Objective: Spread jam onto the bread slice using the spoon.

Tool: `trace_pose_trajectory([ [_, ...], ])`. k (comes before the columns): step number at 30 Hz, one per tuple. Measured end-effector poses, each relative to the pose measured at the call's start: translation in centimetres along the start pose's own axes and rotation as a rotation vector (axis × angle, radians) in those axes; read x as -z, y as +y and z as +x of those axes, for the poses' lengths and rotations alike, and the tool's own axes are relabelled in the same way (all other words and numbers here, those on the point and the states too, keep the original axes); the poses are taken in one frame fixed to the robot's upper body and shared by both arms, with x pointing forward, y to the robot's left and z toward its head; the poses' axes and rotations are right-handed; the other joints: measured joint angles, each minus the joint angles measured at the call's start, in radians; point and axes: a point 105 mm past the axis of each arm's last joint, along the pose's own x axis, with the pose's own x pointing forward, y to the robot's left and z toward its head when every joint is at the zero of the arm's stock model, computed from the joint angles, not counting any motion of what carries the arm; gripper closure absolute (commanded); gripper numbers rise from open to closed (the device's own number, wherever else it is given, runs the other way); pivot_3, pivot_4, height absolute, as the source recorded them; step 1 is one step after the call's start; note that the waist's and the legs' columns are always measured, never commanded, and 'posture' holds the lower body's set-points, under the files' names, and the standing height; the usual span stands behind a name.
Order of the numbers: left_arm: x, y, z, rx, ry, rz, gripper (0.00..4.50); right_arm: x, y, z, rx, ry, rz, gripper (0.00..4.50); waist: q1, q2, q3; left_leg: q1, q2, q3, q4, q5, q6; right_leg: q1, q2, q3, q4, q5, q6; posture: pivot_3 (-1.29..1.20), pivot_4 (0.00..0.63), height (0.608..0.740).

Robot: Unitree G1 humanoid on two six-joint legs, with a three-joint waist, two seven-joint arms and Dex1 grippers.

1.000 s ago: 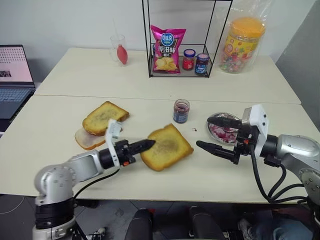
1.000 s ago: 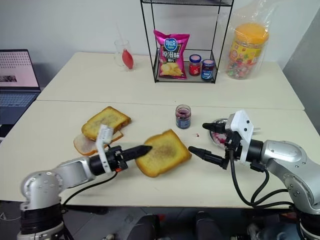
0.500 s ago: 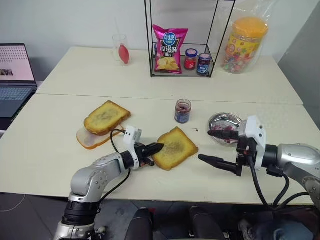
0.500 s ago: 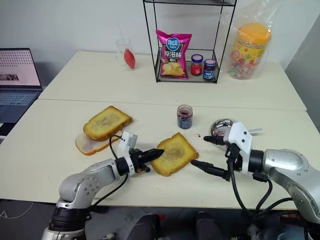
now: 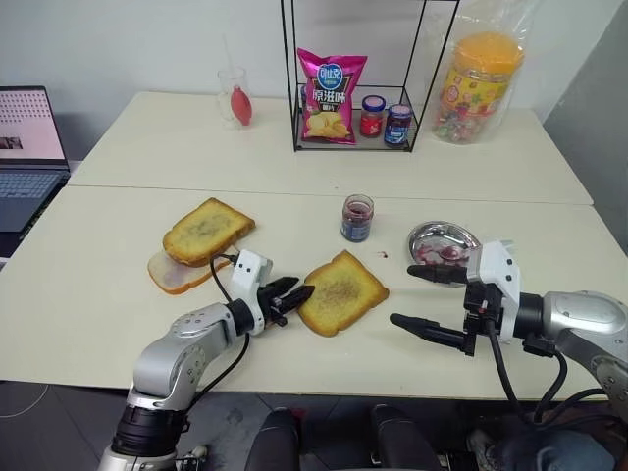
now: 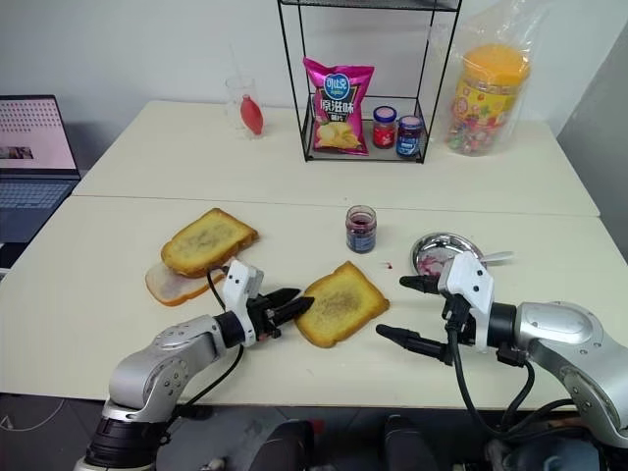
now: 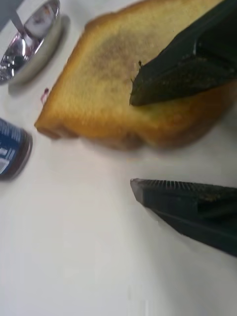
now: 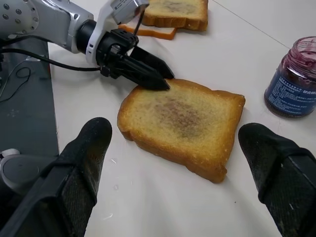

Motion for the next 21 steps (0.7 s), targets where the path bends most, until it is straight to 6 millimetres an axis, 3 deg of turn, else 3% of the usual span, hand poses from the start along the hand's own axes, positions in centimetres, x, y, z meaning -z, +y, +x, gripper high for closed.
trace_pose_trajectory([
  [1, 0.1, 0.3, -0.4, -0.016, 0.005, 0.03, 1.2, 0.0, 0.0, 0.0, 0.001, -0.001, -0.001, 0.0, 0.0, 0.0, 0.0, 0.0, 0.0, 0.0, 0.0, 0.0, 0.0, 0.0, 0.0, 0.0, -0.001, 0.0, 0.0, 0.0, 0.15, 0.74],
  [4, -0.1, 1.4, -1.7, -0.074, -0.002, 0.144, 1.2, 0.6, -0.2, -0.2, 0.027, 0.022, -0.02, 0.0, 0.0, 0.0, 0.0, 0.0, 0.001, 0.0, -0.002, 0.0, 0.0, 0.0, 0.0, 0.0, -0.004, 0.0, 0.0, 0.0, 0.15, 0.74],
  [7, -1.3, 2.9, -3.1, -0.144, -0.045, 0.215, 1.2, 1.0, -0.7, -0.3, 0.066, 0.023, -0.021, 0.0, 0.001, 0.0, 0.0, -0.002, 0.0, 0.0, -0.001, 0.0, 0.0, 0.0, 0.0, 0.0, -0.005, 0.001, 0.002, 0.0, 0.15, 0.74],
  [9, -2.3, 2.8, -3.4, -0.133, -0.083, 0.253, 1.2, 0.8, -1.2, -0.4, 0.111, -0.016, -0.025, 0.0, 0.001, 0.0, 0.0, -0.003, 0.0, 0.0, -0.001, 0.0, 0.0, 0.0, -0.001, -0.001, -0.007, 0.002, 0.002, 0.0, 0.15, 0.74],
  [11, -4.1, 1.7, -3.2, -0.065, -0.127, 0.329, 0.85, 1.0, -2.5, -0.9, 0.206, -0.049, -0.033, 0.0, 0.008, 0.0, 0.0, -0.004, -0.001, 0.0, -0.001, 0.0, 0.0, 0.0, -0.001, -0.001, -0.007, 0.003, 0.004, 0.0, 0.15, 0.74],
  [15, -9.8, -2.2, -1.6, 0.188, -0.173, 0.725, 0.1, 1.7, -8.7, -4.2, 0.702, -0.224, 0.044, 0.0, 0.027, 0.002, -0.001, -0.007, -0.001, 0.0, 0.003, 0.001, -0.001, 0.0, -0.001, -0.001, -0.01, 0.006, 0.003, 0.0, 0.15, 0.74],
  [17, -10.3, -4.0, -1.3, 0.282, -0.188, 0.764, 0.03, 2.5, -10.1, -6.1, 0.846, -0.234, 0.081, 0.0, 0.021, 0.007, -0.003, -0.007, -0.003, 0.004, 0.002, 0.001, -0.001, -0.001, -0.003, 0.004, -0.012, 0.009, 0.005, 0.0, 0.15, 0.74],
  [21, -8.9, -6.5, -0.7, 0.471, -0.113, 0.653, 0.03, 3.6, -11.3, -8.1, 0.999, -0.294, 0.189, 0.0, 0.005, 0.007, -0.002, -0.008, -0.001, 0.001, 0.001, 0.0, -0.001, -0.002, -0.001, 0.001, -0.008, 0.009, 0.001, 0.0, 0.15, 0.74],
])
